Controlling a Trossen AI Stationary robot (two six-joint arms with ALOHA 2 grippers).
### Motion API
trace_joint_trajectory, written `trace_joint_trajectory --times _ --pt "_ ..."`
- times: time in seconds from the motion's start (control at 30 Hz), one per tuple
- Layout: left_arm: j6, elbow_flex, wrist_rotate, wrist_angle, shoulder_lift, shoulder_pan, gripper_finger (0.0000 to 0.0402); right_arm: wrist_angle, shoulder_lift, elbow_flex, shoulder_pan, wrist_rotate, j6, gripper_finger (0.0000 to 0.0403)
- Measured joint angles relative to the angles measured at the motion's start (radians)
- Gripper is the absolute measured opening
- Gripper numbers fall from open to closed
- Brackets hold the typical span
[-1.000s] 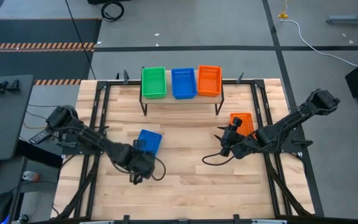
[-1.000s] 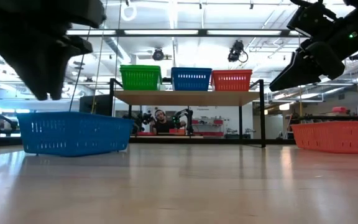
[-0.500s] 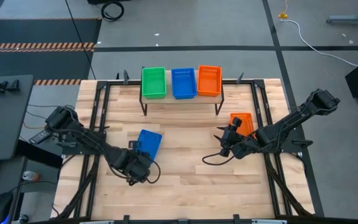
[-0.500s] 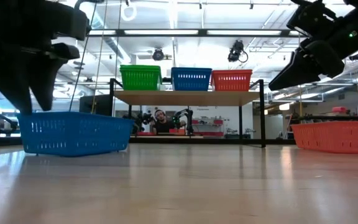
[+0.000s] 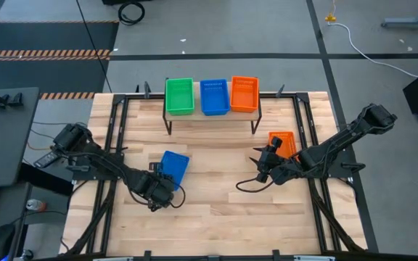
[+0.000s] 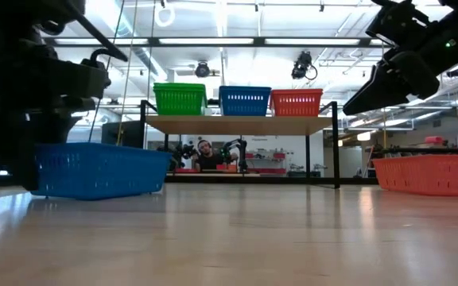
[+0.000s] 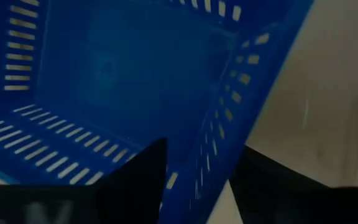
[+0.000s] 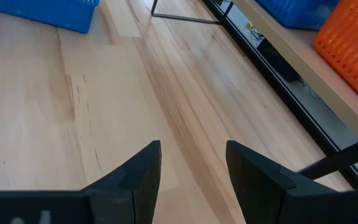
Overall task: Stack baskets on shelf by color
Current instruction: Stack the blue bin on the blue bin on the shelf
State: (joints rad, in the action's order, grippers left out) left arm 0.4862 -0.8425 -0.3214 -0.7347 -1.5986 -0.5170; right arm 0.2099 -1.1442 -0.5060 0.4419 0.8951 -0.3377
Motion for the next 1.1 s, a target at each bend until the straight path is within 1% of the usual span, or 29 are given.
trace_joint_trajectory --times 0.3,0.5,0.67,0.8,0.87,1.03,1.1 --pt "-0.019 0.0 -0.004 0.029 -0.003 0.017 0.0082 0.0 0.0 0.0 -0.021 -0.022 0.0 0.0187" --pt "-0.108 -0.001 -0.006 0.144 -0.003 0.04 0.0012 0.0 0.0 0.0 -0.021 -0.026 0.0 0.0187" --pt "-0.184 -0.006 -0.023 0.255 -0.003 0.1 0.0012 0.0 0.0 0.0 -0.021 -0.026 0.0 0.0187" --pt "-0.267 -0.073 -0.042 0.264 -0.003 0.139 0.0006 0.0 0.0 0.0 -0.021 -0.026 0.008 0.0187" --pt "-0.32 -0.119 -0.082 0.258 -0.004 0.149 0.0006 0.0 0.0 0.0 -0.021 -0.026 0.008 0.0187" --pt "-0.503 -0.251 -0.263 0.262 -0.004 0.173 0.0007 0.0 0.0 0.0 -0.021 -0.026 0.008 0.0187" --pt "-0.575 -0.303 -0.316 0.26 -0.004 0.196 0.0005 0.0 0.0 0.0 -0.021 -0.026 0.008 0.0187"
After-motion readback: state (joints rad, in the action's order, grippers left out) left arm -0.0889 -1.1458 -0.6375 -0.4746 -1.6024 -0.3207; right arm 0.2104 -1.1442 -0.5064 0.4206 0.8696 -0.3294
